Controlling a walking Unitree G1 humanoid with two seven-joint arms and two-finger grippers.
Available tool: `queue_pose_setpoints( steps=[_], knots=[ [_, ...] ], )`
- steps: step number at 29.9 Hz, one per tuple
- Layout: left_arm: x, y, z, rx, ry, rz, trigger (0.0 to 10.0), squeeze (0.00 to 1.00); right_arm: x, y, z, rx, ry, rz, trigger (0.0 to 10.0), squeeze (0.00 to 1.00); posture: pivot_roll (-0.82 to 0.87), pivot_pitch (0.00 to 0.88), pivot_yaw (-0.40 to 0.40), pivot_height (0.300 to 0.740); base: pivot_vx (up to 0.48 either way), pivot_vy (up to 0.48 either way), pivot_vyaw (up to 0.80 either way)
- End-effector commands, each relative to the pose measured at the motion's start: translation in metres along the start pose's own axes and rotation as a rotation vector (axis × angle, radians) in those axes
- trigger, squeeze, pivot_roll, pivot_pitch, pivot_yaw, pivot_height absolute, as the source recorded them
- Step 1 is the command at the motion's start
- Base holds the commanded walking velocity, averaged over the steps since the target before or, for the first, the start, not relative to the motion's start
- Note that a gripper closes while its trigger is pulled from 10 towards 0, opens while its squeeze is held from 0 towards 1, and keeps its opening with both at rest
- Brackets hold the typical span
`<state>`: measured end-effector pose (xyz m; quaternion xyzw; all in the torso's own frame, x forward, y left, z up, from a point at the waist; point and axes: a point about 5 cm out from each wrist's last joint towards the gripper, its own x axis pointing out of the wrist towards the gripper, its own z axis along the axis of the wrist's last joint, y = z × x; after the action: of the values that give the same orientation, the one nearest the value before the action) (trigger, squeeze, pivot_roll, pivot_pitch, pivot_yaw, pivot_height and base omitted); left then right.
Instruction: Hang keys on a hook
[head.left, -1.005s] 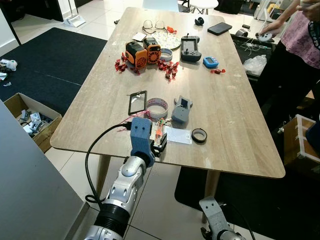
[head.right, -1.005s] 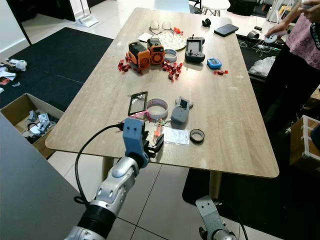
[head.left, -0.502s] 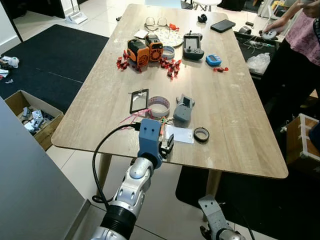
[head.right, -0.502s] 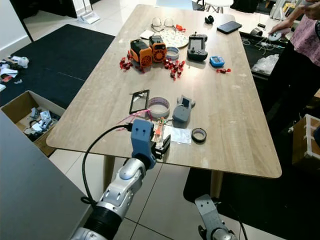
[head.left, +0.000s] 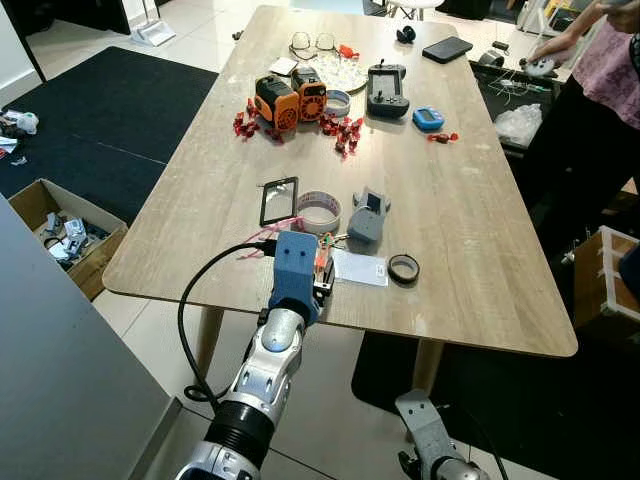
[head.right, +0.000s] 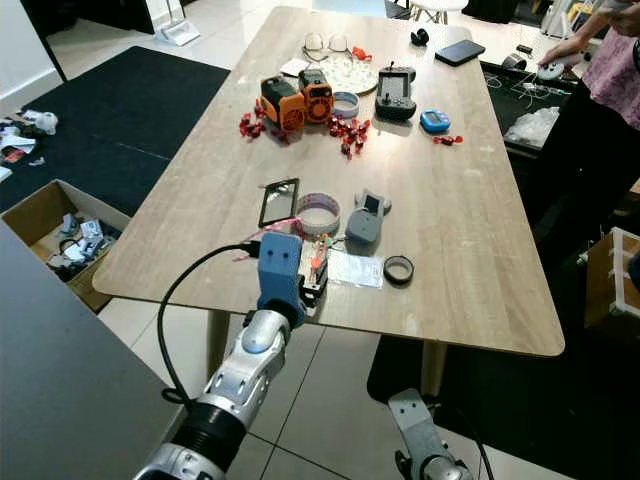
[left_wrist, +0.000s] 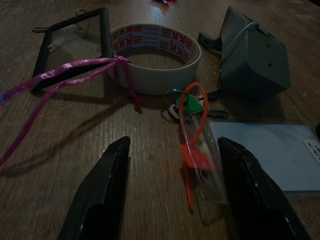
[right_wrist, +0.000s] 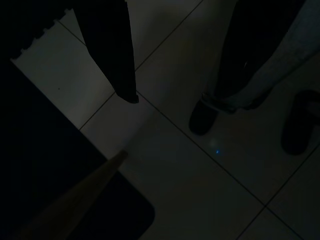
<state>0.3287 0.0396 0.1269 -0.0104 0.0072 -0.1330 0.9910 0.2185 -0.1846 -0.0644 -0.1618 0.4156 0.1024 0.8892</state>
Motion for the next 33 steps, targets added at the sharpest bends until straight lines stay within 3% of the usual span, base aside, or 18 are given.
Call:
queue_pose_setpoints(
  steps=[1,15,16,17,18,20,33],
  knots=[
    [-0.002,-0.011,-0.009,-0.043,0.039,-0.01,10.0,0.0,-0.001,0.001,-0.008,0.011,0.025,0.002,10.0,0.0,0.04,0.197,-0.049,0.74,0.0,0.0,0.0],
    [-0.003,-0.022,-0.011,-0.078,0.054,-0.043,9.8,0.0,-0.001,0.001,-0.008,0.013,0.026,0.002,10.0,0.0,0.04,0.19,-0.049,0.74,0.0,0.0,0.0],
    [-0.004,-0.024,-0.011,-0.081,0.057,-0.05,8.4,0.0,-0.001,0.001,-0.008,0.013,0.026,0.002,10.0,0.0,0.04,0.19,-0.049,0.74,0.0,0.0,0.0],
    [-0.005,-0.025,-0.012,-0.081,0.061,-0.057,4.7,0.0,-0.001,0.002,-0.008,0.013,0.026,0.003,10.0,0.0,0.04,0.19,-0.048,0.74,0.0,0.0,0.0],
    [-0.005,-0.025,-0.012,-0.081,0.061,-0.057,4.7,0.0,-0.001,0.002,-0.008,0.013,0.026,0.003,10.0,0.0,0.04,0.19,-0.048,0.74,0.0,0.0,0.0],
    [-0.006,-0.028,-0.013,-0.082,0.068,-0.072,0.0,0.0,-0.001,0.002,-0.008,0.012,0.027,0.003,10.0,0.0,0.04,0.188,-0.048,0.74,0.0,0.0,0.0],
    [-0.007,-0.03,-0.015,-0.084,0.072,-0.091,0.0,0.0,-0.002,0.002,-0.009,0.011,0.028,0.003,10.0,0.0,0.04,0.189,-0.049,0.74,0.0,0.0,0.0]
  ],
)
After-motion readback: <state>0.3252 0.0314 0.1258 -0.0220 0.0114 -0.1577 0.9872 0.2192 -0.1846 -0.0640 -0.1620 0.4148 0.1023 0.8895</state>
